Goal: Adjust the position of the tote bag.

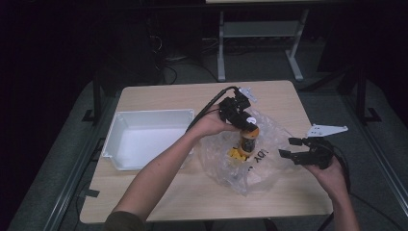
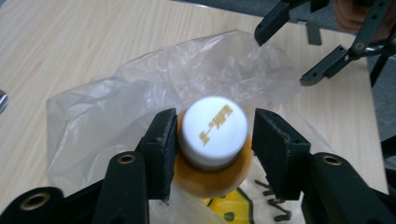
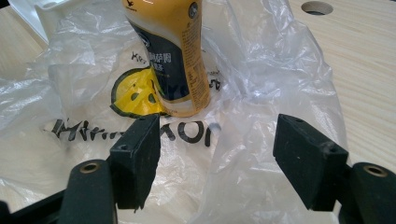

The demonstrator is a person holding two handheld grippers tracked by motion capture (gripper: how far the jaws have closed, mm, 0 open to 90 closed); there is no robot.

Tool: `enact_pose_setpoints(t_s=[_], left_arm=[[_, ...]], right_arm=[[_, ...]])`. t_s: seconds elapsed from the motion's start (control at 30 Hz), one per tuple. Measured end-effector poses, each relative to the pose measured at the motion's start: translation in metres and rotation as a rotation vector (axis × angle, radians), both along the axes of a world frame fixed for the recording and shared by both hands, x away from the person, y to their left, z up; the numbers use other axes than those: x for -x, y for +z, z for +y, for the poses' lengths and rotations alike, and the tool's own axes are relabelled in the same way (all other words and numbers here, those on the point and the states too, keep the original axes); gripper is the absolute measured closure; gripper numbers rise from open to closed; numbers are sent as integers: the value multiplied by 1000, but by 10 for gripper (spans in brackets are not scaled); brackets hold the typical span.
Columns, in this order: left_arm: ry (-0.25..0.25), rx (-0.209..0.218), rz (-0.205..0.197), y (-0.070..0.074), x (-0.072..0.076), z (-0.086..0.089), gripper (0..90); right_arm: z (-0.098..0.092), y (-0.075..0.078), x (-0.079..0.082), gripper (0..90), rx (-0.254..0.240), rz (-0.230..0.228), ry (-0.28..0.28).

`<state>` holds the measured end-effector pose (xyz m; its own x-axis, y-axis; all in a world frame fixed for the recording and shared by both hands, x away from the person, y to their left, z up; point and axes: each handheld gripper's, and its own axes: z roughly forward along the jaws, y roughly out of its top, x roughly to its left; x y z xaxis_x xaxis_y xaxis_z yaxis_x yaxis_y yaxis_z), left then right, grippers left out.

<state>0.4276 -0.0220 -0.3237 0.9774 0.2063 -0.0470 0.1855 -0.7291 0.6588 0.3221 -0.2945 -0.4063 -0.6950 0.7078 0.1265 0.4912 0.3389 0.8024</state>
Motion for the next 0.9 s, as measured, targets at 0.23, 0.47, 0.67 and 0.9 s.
enact_pose_setpoints(t_s=[0.23, 0.47, 0.67, 0.9], left_arm=[[2, -11, -4, -2, -2, -1, 554], [-10, -18, -14, -1, -1, -1, 580], [-26, -22, -18, -1, -2, -2, 587], [-36, -27, -18, 0, -3, -2, 591]], right_arm=[[-1, 0, 0, 298, 9, -3, -6], [1, -1, 0, 295, 18, -5, -1], [2, 0, 1, 292, 17, -3, -4], [1, 0, 1, 286, 15, -10, -7]])
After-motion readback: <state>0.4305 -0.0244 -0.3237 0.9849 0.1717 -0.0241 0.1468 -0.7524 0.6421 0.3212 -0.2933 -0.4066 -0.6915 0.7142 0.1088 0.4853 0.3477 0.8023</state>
